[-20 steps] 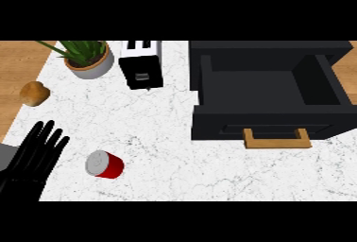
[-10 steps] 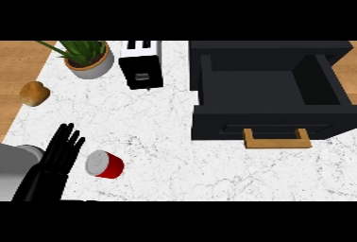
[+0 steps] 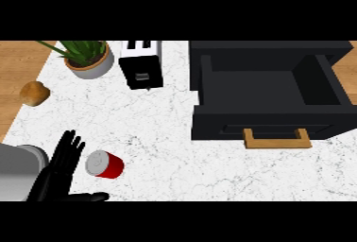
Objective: Pick up the can, place it into the drawer and close the drawer
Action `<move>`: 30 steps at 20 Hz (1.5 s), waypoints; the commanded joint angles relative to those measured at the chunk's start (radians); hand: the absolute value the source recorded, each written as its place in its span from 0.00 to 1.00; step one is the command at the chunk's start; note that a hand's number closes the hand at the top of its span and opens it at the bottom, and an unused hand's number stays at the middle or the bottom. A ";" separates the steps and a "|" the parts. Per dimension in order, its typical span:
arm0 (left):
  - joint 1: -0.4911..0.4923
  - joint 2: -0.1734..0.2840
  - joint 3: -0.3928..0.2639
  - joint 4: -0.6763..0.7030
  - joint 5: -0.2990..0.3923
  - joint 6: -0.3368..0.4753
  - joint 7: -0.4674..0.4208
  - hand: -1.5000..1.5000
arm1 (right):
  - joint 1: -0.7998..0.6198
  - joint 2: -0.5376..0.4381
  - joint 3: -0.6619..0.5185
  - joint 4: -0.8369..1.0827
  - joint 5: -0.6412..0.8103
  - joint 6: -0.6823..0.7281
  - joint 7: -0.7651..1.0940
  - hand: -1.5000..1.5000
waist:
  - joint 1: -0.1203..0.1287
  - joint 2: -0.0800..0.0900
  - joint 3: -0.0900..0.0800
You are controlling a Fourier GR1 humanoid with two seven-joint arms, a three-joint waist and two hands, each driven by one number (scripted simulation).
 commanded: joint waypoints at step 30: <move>-0.273 0.046 0.109 0.711 0.061 -0.112 -0.345 0.00 | -0.052 0.020 -0.152 -0.024 -0.089 0.091 0.127 0.00 | -0.001 0.000 0.000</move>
